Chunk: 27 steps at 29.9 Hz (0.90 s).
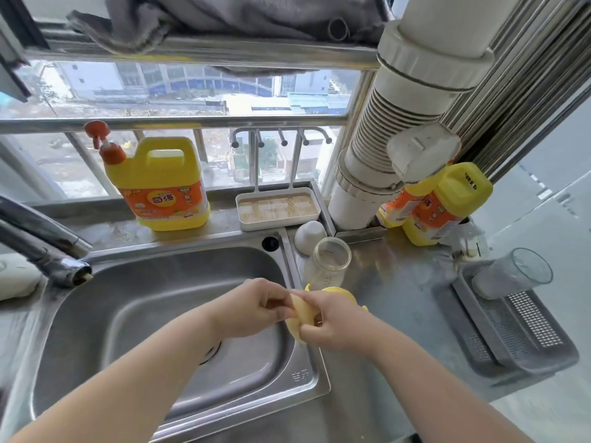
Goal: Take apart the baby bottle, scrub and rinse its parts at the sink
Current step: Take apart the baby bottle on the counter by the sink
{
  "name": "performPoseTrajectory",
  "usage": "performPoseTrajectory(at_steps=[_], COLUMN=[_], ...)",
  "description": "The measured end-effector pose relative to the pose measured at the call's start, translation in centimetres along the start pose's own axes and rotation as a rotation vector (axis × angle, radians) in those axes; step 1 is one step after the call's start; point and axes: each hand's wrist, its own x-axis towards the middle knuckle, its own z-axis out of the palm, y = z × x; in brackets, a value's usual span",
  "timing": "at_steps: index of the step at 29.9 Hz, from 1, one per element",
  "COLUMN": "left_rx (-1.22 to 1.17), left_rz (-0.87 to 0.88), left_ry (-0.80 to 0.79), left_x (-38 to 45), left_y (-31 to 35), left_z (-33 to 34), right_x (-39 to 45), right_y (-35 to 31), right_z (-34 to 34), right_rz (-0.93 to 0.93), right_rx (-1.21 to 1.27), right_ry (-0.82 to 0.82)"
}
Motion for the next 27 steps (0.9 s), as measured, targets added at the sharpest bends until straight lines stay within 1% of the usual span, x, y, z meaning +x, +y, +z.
performPoseTrajectory(at_steps=[2,5,6,7,8,11,14,16,18,20,22,24,27], left_rx=[0.084,0.230,0.286,0.319,0.323,0.269,0.224,0.243,0.190,0.071,0.006,-0.005,0.044], left_rz=[-0.013,-0.041,-0.058,-0.070,-0.068,-0.048,-0.073,-0.104,-0.127,-0.144,-0.145,-0.154,-0.170], left_ry=[0.094,0.275,0.308,0.322,0.316,0.240,0.249,0.266,0.277,0.284,0.247,0.211,0.222], left_x=[-0.4,-0.9,-1.1,-1.5,-1.9,-3.6,-4.8,-5.3,-5.6,-5.8,-5.9,-5.6,-4.6], left_y=[-0.4,-1.1,-1.2,-1.6,-2.0,-3.6,-4.2,-4.5,-4.8,-5.4,-5.8,-5.8,-5.3], left_z=[-0.3,-0.6,-0.8,-1.1,-1.6,-3.1,-4.0,-4.2,-4.4,-4.3,-3.7,-2.4,-0.4], right_x=[0.8,2.0,2.6,3.1,3.5,4.4,5.3,5.8,6.3,6.2,5.4,3.7,0.6], right_y=[-1.4,-3.7,-4.4,-4.9,-5.3,-6.1,-6.6,-7.0,-7.1,-6.6,-5.6,-4.0,-1.1], right_z=[0.2,0.9,1.3,1.6,1.8,1.8,1.6,1.7,2.0,2.3,2.4,2.2,1.6], right_rz=[-0.033,-0.092,-0.116,-0.131,-0.142,-0.203,-0.230,-0.209,-0.176,-0.114,-0.045,0.030,0.158], right_rx=[-0.015,-0.045,-0.076,-0.104,-0.121,-0.117,-0.042,0.029,0.107,0.141,0.137,0.126,0.173], right_ry=[0.039,0.234,0.280,0.290,0.267,0.126,0.041,0.000,0.002,0.047,0.105,0.174,0.245])
